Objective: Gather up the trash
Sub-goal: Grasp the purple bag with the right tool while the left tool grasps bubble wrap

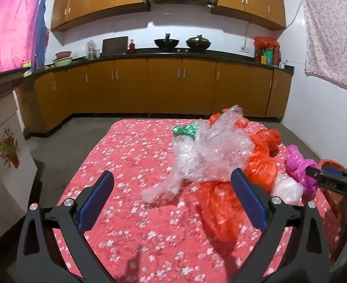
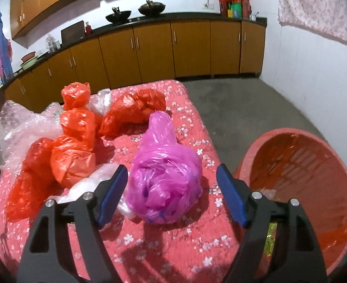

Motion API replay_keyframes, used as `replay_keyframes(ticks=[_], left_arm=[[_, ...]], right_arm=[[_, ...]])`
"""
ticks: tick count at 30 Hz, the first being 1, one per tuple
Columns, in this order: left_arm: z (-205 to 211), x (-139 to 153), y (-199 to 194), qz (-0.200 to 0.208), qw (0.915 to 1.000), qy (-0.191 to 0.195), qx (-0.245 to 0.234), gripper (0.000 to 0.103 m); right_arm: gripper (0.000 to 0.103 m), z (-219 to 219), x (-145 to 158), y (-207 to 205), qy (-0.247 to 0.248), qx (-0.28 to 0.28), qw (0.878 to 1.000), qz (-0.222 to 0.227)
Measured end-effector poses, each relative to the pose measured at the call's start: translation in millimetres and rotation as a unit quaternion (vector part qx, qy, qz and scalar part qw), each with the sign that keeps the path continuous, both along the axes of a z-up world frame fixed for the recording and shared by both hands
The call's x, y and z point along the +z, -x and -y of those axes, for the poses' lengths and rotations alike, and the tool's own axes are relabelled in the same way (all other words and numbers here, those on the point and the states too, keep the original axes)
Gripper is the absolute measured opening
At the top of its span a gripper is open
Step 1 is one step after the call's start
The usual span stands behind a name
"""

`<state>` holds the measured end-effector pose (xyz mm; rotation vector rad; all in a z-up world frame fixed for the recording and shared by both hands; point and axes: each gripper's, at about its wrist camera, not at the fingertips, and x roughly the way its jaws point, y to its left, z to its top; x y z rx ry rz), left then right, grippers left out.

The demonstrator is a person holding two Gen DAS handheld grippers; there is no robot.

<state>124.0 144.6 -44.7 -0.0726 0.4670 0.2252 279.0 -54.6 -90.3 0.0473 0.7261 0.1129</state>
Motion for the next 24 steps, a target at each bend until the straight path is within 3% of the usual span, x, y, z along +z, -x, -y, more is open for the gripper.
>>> replay_keyframes(ticks=[6, 9, 11, 19, 24], left_arm=[[10, 5, -19, 0.006, 0.9999, 0.01, -0.012, 0.1], [16, 9, -30, 0.008, 0.9997, 0.017, -0.013, 0.1], [20, 11, -39, 0.005, 0.9997, 0.02, -0.015, 0.1], [33, 10, -71, -0.015, 0.9996, 0.016, -0.018, 0.1], [29, -1, -88, -0.049, 0.9979, 0.034, -0.025, 0.084]], right_arm=[[0.075, -5, -10, -14, -0.002, 0.017, 1.0, -0.018], [0.061, -11, -14, -17, -0.001, 0.035, 0.999, -0.026], [0.058, -14, -16, -19, 0.0, 0.044, 0.998, -0.034], [0.054, -12, -15, -16, -0.008, 0.046, 0.998, -0.032], [0.053, -7, -15, -13, -0.013, 0.044, 0.998, -0.032]])
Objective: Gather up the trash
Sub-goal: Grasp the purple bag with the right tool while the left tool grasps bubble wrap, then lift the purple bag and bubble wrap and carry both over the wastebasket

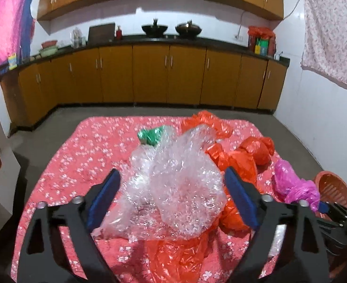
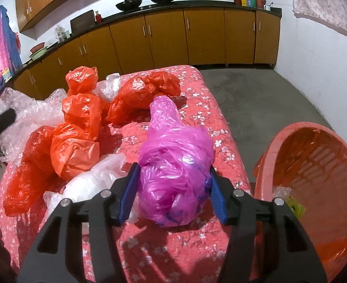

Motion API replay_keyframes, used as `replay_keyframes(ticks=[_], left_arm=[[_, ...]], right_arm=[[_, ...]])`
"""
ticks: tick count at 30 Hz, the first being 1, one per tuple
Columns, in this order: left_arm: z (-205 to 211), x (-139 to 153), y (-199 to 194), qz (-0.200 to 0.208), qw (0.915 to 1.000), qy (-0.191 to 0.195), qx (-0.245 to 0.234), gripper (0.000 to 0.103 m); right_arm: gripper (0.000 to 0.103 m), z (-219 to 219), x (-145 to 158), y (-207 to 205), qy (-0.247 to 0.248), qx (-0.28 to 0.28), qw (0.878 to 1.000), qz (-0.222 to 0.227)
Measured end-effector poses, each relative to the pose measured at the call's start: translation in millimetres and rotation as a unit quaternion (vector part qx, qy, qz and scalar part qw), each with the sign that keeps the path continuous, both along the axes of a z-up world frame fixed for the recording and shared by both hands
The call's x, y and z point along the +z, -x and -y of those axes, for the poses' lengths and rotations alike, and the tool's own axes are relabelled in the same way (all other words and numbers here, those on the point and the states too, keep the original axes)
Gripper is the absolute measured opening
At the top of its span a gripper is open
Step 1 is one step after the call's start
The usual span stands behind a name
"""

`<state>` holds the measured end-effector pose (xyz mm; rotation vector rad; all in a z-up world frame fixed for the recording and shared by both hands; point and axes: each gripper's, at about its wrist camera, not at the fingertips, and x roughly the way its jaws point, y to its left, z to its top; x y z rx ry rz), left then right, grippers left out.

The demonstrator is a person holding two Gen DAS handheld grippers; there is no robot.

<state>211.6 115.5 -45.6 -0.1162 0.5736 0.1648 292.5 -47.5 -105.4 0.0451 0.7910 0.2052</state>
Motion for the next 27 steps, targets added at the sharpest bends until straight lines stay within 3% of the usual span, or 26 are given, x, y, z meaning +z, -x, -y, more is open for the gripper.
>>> replay_keyframes(ticks=[3, 8, 14, 27], left_arm=[[-7, -3, -5, -0.008, 0.9996, 0.025, -0.009, 0.066], [-4, -3, -3, -0.011, 0.9989, 0.029, -0.037, 0.018], [-8, 6, 8, 0.001, 0.9981, 0.036, -0.049, 0.009], [-27, 33, 45, 0.035, 0.9979, 0.036, -0.041, 0.008]], right_arm=[[0.052, 1, 1, 1, 0.0, 0.002, 1.0, 0.0], [0.051, 0, 1, 3, 0.001, 0.005, 1.0, 0.001], [0.048, 1, 2, 9, 0.003, 0.009, 1.0, 0.003], [0.046, 11, 17, 28, -0.005, 0.008, 1.0, 0.016]])
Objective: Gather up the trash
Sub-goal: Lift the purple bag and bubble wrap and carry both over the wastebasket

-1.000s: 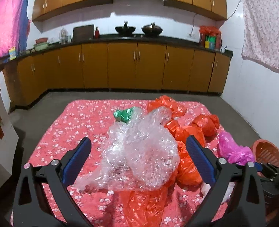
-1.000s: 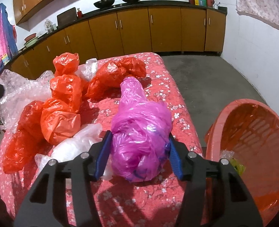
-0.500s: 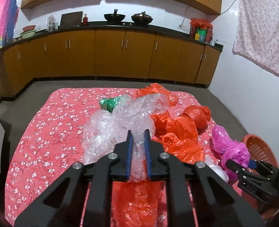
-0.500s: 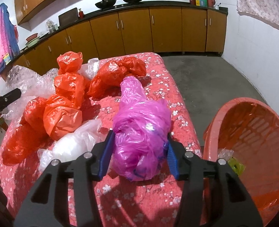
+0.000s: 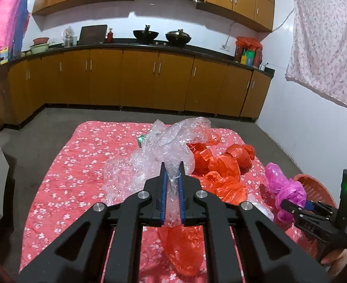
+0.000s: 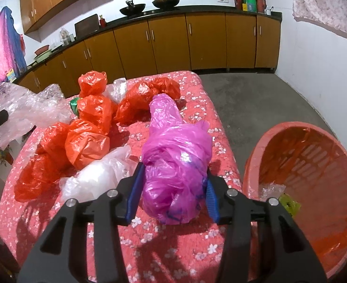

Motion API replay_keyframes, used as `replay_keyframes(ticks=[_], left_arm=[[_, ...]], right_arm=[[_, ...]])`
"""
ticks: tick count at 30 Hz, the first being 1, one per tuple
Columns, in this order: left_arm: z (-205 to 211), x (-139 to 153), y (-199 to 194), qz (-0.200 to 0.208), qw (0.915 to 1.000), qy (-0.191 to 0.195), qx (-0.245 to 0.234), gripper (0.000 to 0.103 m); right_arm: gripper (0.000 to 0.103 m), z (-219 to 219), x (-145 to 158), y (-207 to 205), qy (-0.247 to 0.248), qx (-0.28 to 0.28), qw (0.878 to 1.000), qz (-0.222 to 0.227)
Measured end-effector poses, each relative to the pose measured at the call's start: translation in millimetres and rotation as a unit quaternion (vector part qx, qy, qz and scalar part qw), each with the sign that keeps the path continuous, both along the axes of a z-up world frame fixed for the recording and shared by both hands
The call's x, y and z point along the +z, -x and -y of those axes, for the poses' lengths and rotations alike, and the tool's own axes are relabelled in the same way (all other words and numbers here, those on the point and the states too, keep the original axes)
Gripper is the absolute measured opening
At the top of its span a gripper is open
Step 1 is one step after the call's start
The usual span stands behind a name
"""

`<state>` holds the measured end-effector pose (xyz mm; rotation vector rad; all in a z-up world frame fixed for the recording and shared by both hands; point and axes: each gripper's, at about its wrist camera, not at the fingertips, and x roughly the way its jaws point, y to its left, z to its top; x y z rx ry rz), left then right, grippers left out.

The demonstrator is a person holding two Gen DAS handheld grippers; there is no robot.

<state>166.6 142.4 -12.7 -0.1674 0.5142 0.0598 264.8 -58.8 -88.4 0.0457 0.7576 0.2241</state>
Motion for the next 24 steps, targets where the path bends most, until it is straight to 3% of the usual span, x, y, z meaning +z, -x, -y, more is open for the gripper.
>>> replay_keyframes(ticks=[10, 24], left_arm=[[7, 16, 13, 0.019, 0.9998, -0.002, -0.009, 0.008], [72, 42, 24, 0.054, 0.9933, -0.003, -0.102, 0.008]], right_arm=[[0.046, 13, 28, 24, -0.005, -0.004, 1.0, 0.03], [0.046, 67, 59, 59, -0.009, -0.044, 0.997, 0.066]])
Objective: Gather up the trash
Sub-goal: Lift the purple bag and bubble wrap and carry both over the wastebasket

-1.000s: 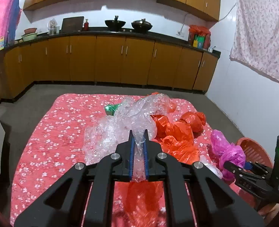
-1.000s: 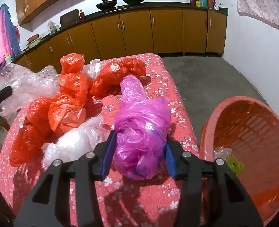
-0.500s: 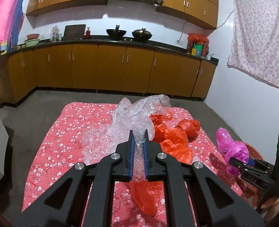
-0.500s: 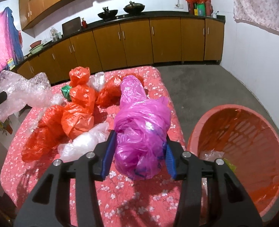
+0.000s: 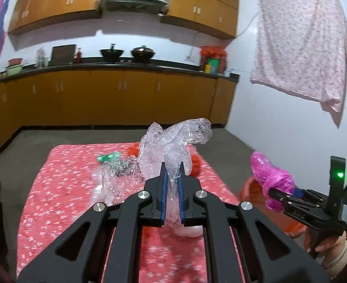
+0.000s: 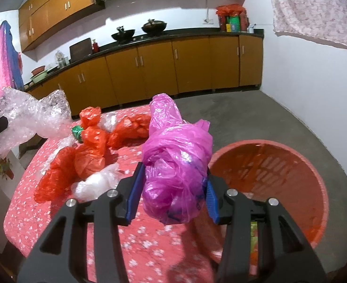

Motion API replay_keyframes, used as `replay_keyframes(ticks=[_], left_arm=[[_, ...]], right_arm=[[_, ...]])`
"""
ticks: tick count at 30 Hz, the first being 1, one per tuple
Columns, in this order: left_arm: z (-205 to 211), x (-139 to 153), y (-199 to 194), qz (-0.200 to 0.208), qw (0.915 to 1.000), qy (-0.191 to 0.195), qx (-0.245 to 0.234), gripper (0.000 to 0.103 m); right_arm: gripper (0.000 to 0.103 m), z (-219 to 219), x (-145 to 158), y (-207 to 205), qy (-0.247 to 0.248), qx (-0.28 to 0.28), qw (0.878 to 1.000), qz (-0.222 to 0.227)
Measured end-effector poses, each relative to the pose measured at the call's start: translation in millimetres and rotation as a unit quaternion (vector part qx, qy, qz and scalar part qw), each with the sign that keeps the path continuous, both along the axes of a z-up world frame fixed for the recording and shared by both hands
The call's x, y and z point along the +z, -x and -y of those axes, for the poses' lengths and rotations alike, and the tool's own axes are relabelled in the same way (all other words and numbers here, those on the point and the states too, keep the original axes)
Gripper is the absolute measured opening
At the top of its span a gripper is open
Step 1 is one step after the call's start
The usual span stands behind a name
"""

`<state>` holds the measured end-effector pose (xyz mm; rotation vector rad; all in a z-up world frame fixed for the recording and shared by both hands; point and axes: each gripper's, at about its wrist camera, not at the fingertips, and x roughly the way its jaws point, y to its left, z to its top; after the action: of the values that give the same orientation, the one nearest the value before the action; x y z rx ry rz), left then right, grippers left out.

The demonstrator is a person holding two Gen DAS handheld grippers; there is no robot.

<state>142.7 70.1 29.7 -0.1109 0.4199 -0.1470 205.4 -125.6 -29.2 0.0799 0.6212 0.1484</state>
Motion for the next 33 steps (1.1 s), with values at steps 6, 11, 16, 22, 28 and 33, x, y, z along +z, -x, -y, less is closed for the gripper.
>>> replay_keyframes(ticks=[6, 11, 16, 22, 28, 33], left_arm=[[32, 0, -2, 0.003, 0.9987, 0.012, -0.049, 0.008], [58, -4, -4, 0.002, 0.996, 0.021, -0.087, 0.008], [86, -12, -7, -0.004, 0.9924, 0.028, -0.12, 0.008], [117, -21, -13, -0.017, 0.9877, 0.035, -0.151, 0.008], [143, -28, -20, -0.027, 0.983, 0.034, -0.179, 0.008], [158, -36, -25, -0.036, 0.9796, 0.033, -0.195, 0.008]], right_arm=[[0.046, 37, 4, 12, 0.002, -0.034, 0.999, 0.003], [0.046, 68, 7, 22, 0.005, -0.065, 0.998, 0.005], [0.046, 92, 11, 31, 0.01, -0.089, 0.996, 0.009], [0.046, 117, 19, 37, 0.01, -0.11, 0.994, 0.016], [0.046, 135, 17, 40, 0.005, -0.125, 0.992, 0.017], [0.046, 147, 11, 39, 0.0, -0.137, 0.99, 0.012]])
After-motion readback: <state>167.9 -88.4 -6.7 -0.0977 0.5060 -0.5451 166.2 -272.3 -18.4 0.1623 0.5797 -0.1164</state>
